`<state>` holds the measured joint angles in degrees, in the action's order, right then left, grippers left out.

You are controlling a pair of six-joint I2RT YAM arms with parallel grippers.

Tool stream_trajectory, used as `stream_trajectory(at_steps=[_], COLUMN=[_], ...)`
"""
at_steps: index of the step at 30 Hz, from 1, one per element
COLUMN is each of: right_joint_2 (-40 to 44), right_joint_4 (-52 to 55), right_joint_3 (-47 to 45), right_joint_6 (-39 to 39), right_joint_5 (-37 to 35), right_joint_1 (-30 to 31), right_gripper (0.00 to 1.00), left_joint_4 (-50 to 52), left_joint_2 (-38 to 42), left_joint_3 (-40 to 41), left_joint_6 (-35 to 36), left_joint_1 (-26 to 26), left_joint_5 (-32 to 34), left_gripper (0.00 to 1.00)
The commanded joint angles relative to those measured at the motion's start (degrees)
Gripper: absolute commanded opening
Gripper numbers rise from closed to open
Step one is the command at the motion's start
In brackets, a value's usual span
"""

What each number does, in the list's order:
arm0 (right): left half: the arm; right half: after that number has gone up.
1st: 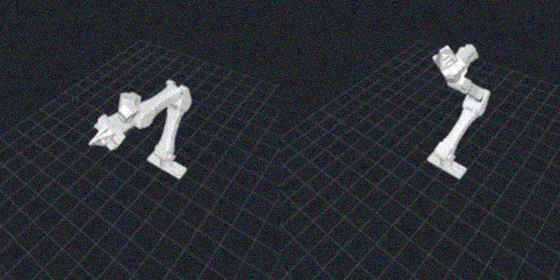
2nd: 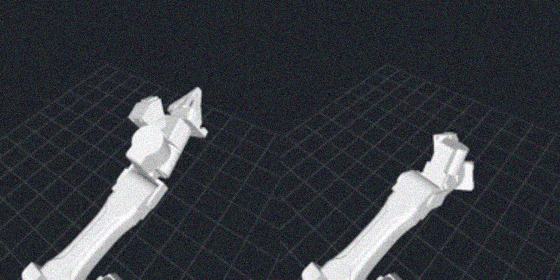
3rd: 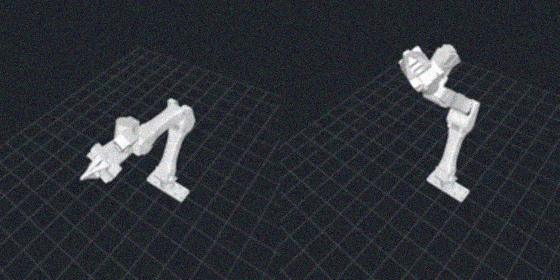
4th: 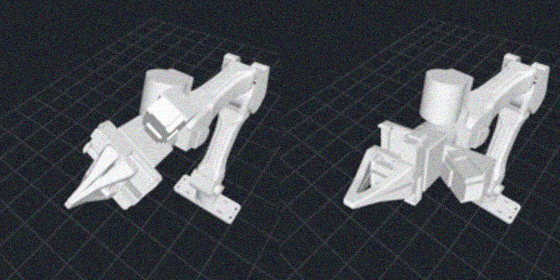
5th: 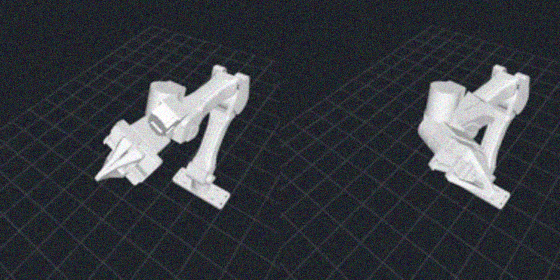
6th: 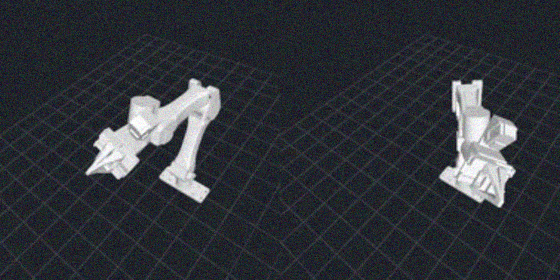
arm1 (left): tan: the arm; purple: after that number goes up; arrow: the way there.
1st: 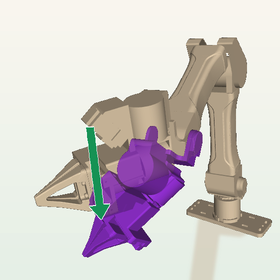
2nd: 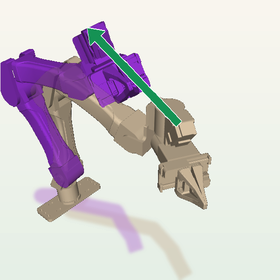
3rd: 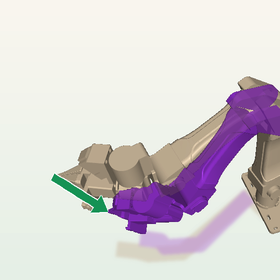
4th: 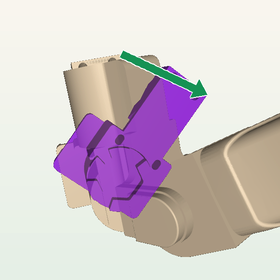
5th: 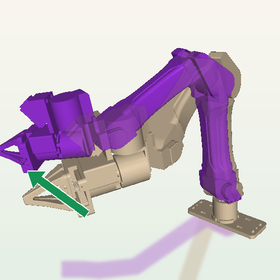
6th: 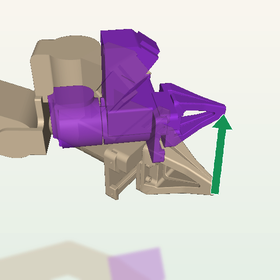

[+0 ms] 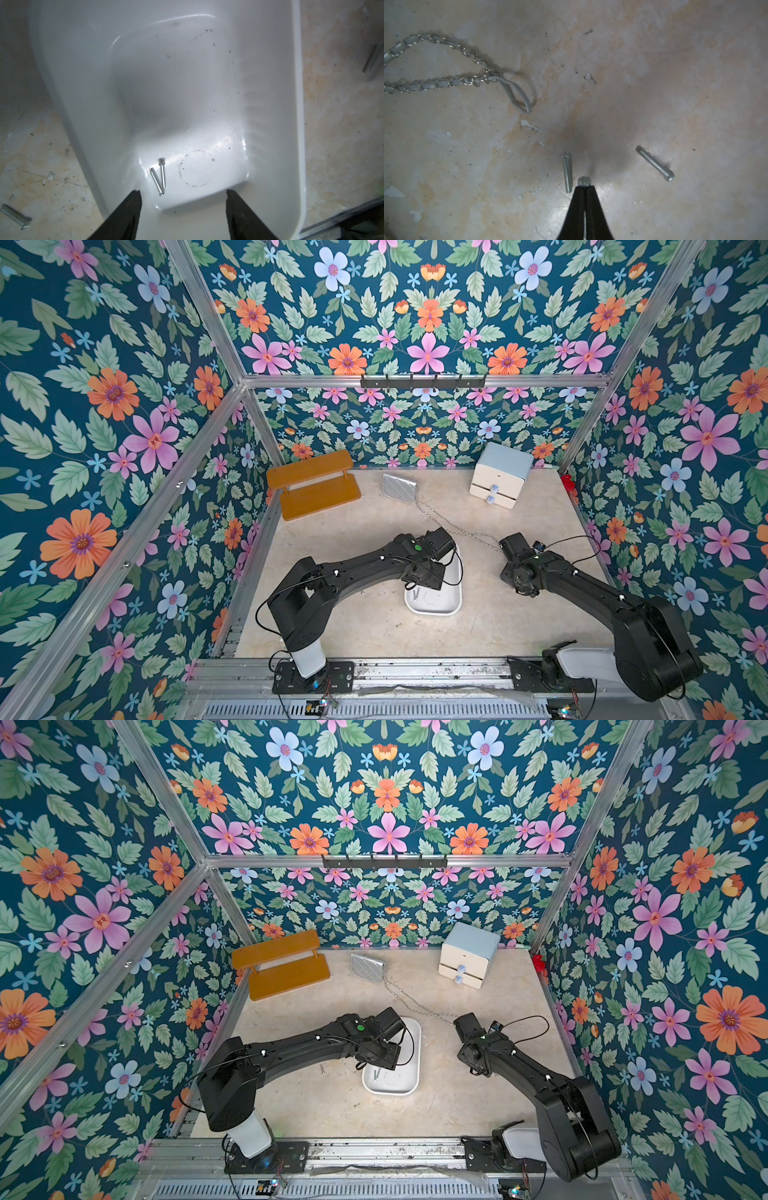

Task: Take out the screws from the storage box
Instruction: Place the screw at the center of the board.

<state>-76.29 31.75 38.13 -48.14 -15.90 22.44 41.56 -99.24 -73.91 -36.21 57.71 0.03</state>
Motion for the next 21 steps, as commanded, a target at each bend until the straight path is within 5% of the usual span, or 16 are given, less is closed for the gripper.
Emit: stream_trajectory(at_steps=[1,13,21], right_joint_2=[-0.23,0.18,3.42], right_joint_4=[-1.59,-3.33,-1.99], right_joint_3=[-0.32,-0.98,-1.78], right_joint_6=[1.29,2.62,1.99], right_joint_5=[-0.45,0.78,0.0], right_joint_1=[-0.02,-0.07,-0.02], right_gripper=[0.03,0.09,0.36], left_joint_4=[0.2,0.23,-2.29], left_joint_2=[-0.92,-5.82,-7.78], left_joint_3=[0.08,2.27,5.14], left_joint_6=[-2.91,-9.3,-10.7], left_joint_1=[0.41,1.62,1.66], left_joint_5=[-0.27,3.68,1.75], left_gripper=[0.69,0.64,0.66])
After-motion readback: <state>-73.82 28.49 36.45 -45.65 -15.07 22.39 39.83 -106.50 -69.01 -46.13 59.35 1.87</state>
